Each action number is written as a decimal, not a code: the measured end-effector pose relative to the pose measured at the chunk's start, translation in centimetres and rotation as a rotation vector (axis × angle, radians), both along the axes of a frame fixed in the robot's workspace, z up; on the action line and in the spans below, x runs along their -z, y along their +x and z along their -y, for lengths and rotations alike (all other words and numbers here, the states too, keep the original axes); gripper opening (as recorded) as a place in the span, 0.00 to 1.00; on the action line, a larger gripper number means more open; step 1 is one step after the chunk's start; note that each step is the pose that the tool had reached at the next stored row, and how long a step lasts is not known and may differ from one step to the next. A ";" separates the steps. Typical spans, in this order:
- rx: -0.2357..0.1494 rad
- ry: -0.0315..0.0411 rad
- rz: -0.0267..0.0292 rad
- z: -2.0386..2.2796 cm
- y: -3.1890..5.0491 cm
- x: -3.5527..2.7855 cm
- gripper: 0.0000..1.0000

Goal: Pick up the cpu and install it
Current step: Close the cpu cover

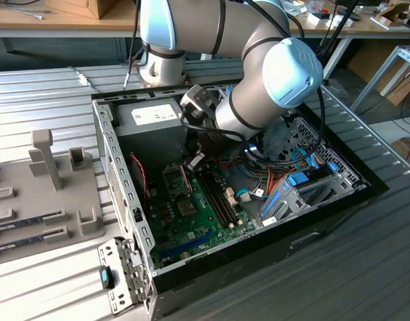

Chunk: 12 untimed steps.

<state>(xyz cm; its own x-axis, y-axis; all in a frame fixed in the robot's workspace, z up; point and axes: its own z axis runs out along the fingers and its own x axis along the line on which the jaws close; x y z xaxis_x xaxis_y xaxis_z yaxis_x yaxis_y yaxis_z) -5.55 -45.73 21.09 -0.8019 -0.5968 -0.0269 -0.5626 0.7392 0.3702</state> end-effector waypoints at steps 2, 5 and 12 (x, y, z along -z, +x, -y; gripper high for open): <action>-0.001 0.0054 0.0006 0.13 -0.01 -0.11 0.11; -0.002 0.0111 0.0010 0.22 -0.01 -0.39 0.11; -0.002 0.0199 0.0012 0.58 -0.05 -0.76 0.11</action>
